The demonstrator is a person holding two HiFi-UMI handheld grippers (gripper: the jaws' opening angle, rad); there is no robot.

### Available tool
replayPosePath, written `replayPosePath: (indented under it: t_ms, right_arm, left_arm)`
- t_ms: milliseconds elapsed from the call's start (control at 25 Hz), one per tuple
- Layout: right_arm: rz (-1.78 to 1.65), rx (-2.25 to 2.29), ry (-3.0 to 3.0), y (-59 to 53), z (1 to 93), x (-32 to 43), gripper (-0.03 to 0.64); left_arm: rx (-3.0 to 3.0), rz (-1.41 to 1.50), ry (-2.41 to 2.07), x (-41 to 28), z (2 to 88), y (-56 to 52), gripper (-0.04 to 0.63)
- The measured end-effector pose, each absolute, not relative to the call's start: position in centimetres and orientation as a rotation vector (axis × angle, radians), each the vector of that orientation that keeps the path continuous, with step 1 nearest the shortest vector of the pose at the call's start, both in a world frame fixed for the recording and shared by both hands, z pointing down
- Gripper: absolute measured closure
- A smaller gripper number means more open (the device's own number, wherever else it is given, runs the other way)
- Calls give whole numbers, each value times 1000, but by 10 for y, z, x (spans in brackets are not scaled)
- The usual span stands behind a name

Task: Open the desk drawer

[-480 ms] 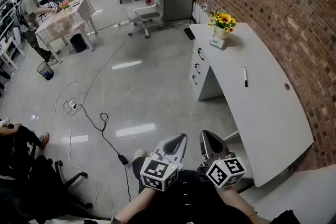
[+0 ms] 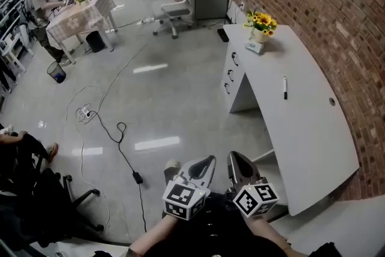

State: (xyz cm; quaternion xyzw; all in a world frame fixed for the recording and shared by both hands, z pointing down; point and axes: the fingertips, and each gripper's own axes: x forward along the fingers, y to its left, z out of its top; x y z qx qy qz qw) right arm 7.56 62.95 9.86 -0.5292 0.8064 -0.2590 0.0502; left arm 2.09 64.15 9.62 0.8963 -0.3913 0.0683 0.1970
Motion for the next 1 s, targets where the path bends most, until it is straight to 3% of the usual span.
replayPosePath:
  t_ms: [1000]
  right_arm:
    - [-821,-1669,2424,525,106,72,603]
  left_arm:
    - [2482,172,-1089,17,91,528,588]
